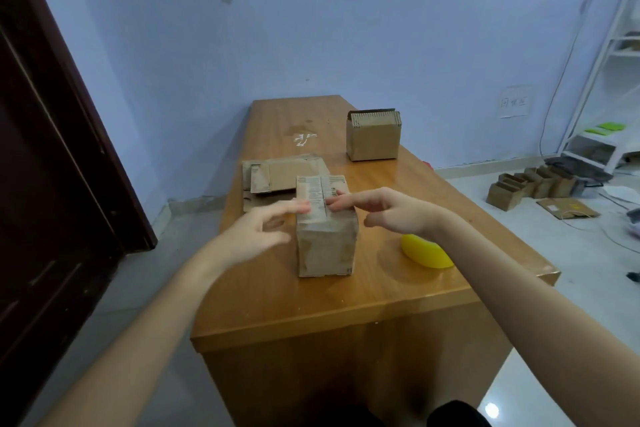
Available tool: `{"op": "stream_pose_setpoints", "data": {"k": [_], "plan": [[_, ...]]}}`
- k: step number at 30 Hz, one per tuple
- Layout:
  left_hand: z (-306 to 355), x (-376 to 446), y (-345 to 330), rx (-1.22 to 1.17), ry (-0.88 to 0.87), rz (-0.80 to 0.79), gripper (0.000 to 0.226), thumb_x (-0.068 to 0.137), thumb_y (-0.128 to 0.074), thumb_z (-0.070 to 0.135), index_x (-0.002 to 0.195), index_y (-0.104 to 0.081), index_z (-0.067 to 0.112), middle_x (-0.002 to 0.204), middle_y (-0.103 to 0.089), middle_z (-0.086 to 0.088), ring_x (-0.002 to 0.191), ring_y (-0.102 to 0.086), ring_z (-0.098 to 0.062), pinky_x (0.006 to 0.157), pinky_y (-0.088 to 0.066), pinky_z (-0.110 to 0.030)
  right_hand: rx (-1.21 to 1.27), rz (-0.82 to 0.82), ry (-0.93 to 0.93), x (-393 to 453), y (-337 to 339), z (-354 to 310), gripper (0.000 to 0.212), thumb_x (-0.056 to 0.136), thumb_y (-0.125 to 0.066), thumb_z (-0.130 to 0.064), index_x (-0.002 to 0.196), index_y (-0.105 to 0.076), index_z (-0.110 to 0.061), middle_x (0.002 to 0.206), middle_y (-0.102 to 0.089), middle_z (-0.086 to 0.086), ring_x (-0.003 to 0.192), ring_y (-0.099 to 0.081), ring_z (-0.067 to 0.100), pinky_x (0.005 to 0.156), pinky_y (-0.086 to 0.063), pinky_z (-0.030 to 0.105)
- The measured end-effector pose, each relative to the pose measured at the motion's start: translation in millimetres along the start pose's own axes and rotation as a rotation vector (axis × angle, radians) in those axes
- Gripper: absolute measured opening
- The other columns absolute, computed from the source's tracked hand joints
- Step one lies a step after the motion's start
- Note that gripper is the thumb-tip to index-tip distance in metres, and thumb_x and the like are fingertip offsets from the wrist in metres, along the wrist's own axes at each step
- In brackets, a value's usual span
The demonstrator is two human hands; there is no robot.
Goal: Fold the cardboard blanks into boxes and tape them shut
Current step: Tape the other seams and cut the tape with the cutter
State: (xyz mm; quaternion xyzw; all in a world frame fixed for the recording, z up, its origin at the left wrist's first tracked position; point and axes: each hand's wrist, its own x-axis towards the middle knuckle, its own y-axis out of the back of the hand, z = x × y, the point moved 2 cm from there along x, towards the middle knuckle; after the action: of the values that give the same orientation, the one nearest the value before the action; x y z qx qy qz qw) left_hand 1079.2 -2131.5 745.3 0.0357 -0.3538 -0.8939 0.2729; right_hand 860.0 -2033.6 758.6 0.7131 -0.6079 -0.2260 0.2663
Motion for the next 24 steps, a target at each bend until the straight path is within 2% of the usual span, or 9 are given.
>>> {"op": "stream_pose_setpoints", "data": {"k": [1,3,5,8,10,13,16,21,24], "plan": [[-4.6,-1.3,-2.9,0.051,-0.020,0.006,0.052,0.091,-0.055,0.002,0.124,-0.051,0.041,0.145,-0.038,0.018,0.136,-0.029,0.001,0.113,-0.024,-0.027,0.032,-0.003,-0.007,0.3,1.2,0.0,0.069,0.084,-0.037,0.020,0.133,-0.055,-0.024,0.138,-0.040,-0.023,0.122,-0.032,-0.016,0.083,-0.034,-0.006],[-6.2,-3.4,-5.0,0.124,-0.061,0.068,0.046,0.091,-0.060,0.012,0.121,-0.051,0.045,0.142,-0.039,0.022,0.134,-0.028,0.005,0.111,-0.021,-0.027,0.018,-0.026,0.025,1.3,1.5,0.7,0.070,0.080,-0.039,0.023,0.131,-0.058,-0.021,0.139,-0.043,-0.023,0.123,-0.032,-0.021,0.094,-0.034,-0.002],[-6.2,-5.7,-4.4,0.164,-0.095,0.127,0.046,0.088,-0.064,0.016,0.117,-0.052,0.048,0.135,-0.044,0.026,0.130,-0.029,0.010,0.110,-0.022,-0.026,-0.065,-0.073,0.094,1.4,-0.4,0.7,0.062,0.083,-0.046,0.020,0.129,-0.059,-0.020,0.142,-0.046,-0.018,0.133,-0.025,-0.014,0.107,-0.026,0.005],[-8.2,-9.9,-4.7,0.233,-0.123,0.182,0.046,0.083,-0.069,0.020,0.112,-0.054,0.052,0.125,-0.046,0.034,0.126,-0.031,0.014,0.107,-0.024,-0.026,-0.134,-0.077,0.156,-1.3,-1.9,1.1,0.049,0.088,-0.059,0.005,0.128,-0.059,-0.021,0.142,-0.047,-0.016,0.138,-0.024,-0.007,0.107,-0.024,0.006],[-8.0,-11.8,-5.8,0.244,-0.136,0.207,0.045,0.081,-0.071,0.021,0.111,-0.056,0.051,0.122,-0.048,0.036,0.123,-0.032,0.017,0.104,-0.024,-0.020,-0.155,-0.059,0.181,-3.7,-3.1,2.2,0.048,0.087,-0.062,0.001,0.128,-0.059,-0.022,0.142,-0.048,-0.016,0.138,-0.025,-0.007,0.107,-0.024,0.006],[-7.9,-12.7,-7.8,0.195,-0.155,0.255,0.044,0.079,-0.074,0.018,0.109,-0.060,0.046,0.119,-0.051,0.034,0.121,-0.035,0.018,0.098,-0.023,-0.008,-0.114,-0.041,0.192,-6.2,-7.1,5.3,0.049,0.084,-0.069,-0.004,0.130,-0.059,-0.019,0.144,-0.046,-0.014,0.138,-0.025,-0.007,0.107,-0.025,0.006],[-8.4,-11.7,-9.8,0.173,-0.163,0.291,0.043,0.077,-0.076,0.015,0.108,-0.063,0.041,0.118,-0.054,0.030,0.121,-0.040,0.013,0.097,-0.025,-0.006,-0.082,0.005,0.223,-7.2,-9.7,8.1,0.047,0.084,-0.070,-0.007,0.128,-0.060,-0.018,0.142,-0.048,-0.012,0.139,-0.026,-0.005,0.109,-0.027,0.011],[-15.5,-12.0,-13.5,0.139,-0.177,0.357,0.039,0.074,-0.077,0.017,0.106,-0.066,0.036,0.118,-0.060,0.022,0.122,-0.045,0.004,0.107,-0.035,-0.030,-0.098,0.130,0.258,-4.4,-16.1,11.5,0.039,0.081,-0.073,-0.010,0.119,-0.066,-0.016,0.134,-0.056,-0.007,0.136,-0.035,-0.001,0.112,-0.029,0.019],[-14.8,-13.3,-21.5,0.074,-0.198,0.433,0.038,0.073,-0.078,0.014,0.104,-0.067,0.033,0.114,-0.062,0.021,0.120,-0.048,0.001,0.105,-0.041,-0.036,-0.095,0.231,0.304,-3.6,-23.3,15.5,0.036,0.078,-0.076,-0.011,0.113,-0.068,-0.013,0.129,-0.061,-0.005,0.133,-0.040,0.000,0.111,-0.030,0.018]]}}
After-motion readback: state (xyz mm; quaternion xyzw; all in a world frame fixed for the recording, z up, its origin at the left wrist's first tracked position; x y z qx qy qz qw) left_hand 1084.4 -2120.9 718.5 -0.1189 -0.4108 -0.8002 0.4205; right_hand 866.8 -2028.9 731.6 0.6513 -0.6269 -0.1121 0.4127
